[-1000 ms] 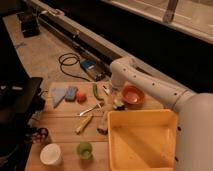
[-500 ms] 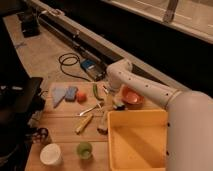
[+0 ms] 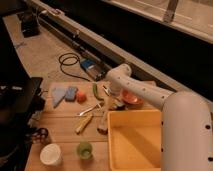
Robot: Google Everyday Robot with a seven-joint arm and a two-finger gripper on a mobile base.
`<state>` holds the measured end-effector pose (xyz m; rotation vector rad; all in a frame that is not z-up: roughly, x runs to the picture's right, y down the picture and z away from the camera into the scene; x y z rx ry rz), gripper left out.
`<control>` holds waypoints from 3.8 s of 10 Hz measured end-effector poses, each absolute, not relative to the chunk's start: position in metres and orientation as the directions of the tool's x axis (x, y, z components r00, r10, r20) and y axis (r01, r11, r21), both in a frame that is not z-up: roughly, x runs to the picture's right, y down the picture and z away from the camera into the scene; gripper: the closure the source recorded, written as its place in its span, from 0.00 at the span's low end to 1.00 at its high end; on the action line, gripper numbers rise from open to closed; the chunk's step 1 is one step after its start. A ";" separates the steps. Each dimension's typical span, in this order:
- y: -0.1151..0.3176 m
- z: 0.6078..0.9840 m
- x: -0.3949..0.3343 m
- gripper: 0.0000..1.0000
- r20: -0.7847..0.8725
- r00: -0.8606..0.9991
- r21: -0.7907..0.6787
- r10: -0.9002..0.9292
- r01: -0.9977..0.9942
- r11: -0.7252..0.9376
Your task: Place brush in tray
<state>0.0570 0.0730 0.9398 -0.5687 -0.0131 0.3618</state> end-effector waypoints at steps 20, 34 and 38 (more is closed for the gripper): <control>-0.032 0.746 0.149 1.00 0.092 0.989 -0.376 0.113 -0.070 0.924; 0.184 0.682 0.247 0.84 0.018 0.998 -0.667 0.068 -0.038 0.744; 0.201 0.703 0.218 0.44 0.062 0.993 -0.720 0.101 -0.026 0.693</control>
